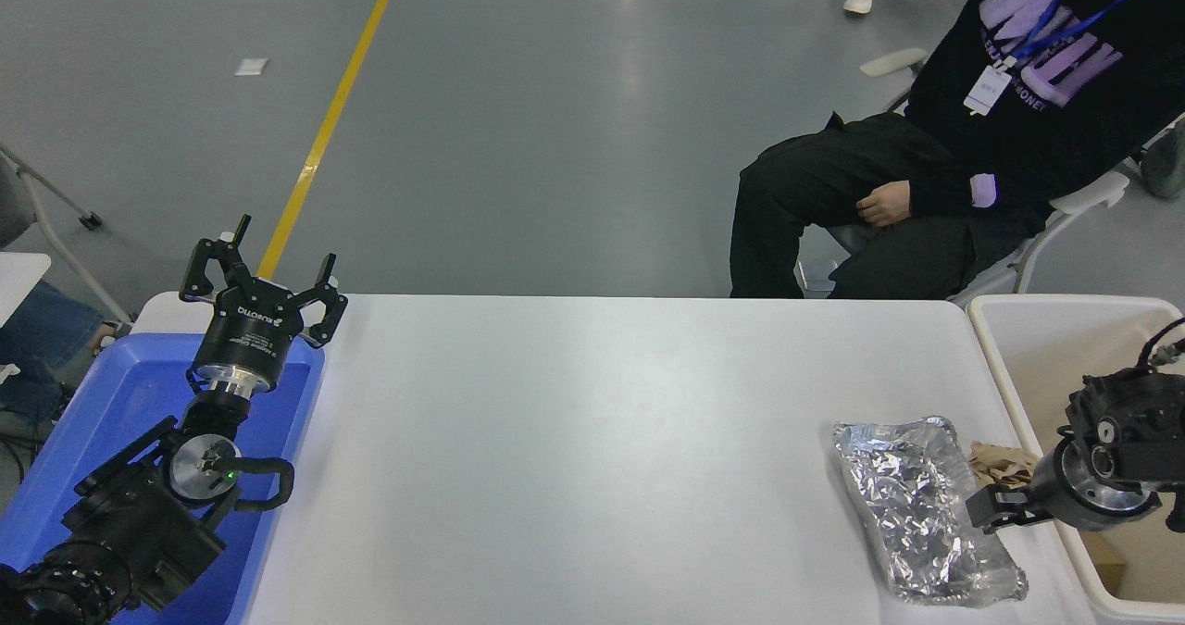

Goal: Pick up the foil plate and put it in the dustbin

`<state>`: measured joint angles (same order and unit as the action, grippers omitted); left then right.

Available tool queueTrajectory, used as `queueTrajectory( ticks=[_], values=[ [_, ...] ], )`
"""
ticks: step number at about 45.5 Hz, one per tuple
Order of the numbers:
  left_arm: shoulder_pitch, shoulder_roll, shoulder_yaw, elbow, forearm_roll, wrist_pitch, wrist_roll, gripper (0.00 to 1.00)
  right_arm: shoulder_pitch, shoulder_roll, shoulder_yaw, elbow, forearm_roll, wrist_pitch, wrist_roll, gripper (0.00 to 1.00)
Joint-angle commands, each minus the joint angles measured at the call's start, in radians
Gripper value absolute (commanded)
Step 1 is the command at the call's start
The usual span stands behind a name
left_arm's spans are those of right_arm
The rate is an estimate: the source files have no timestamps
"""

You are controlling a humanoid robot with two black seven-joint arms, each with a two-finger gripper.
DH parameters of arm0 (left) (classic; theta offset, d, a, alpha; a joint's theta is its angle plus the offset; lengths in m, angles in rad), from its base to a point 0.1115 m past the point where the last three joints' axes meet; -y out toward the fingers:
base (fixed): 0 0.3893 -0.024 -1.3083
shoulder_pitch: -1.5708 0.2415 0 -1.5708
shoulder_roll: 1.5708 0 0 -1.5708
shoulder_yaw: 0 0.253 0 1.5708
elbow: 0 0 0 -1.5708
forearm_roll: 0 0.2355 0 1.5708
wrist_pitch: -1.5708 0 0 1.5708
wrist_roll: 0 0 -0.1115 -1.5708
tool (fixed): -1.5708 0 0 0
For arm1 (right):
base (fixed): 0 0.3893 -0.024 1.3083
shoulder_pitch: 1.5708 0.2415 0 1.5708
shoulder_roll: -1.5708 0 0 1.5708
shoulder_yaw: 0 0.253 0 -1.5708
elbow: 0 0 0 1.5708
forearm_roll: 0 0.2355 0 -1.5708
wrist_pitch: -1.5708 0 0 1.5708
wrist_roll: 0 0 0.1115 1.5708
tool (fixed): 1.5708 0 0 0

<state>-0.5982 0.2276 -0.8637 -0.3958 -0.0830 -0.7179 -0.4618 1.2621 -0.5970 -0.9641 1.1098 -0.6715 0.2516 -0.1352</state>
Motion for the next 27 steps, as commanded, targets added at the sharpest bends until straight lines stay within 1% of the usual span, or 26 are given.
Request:
queueTrajectory(
  ticks=[1, 11, 27],
  values=[
    [0.0, -0.001, 0.0, 0.0, 0.0, 0.0, 0.0, 0.98, -0.075, -0.001, 0.018, -0.076, -0.002, -0.041, -0.003, 0.98],
    [0.0, -0.001, 0.0, 0.0, 0.0, 0.0, 0.0, 0.98, -0.069, -0.009, 0.09, -0.061, 0.036, -0.035, 0.002, 0.99],
    [0.0, -0.001, 0.0, 0.0, 0.0, 0.0, 0.0, 0.98, -0.053, -0.011, 0.099, -0.039, 0.038, -0.029, 0.003, 0.99]
  ],
)
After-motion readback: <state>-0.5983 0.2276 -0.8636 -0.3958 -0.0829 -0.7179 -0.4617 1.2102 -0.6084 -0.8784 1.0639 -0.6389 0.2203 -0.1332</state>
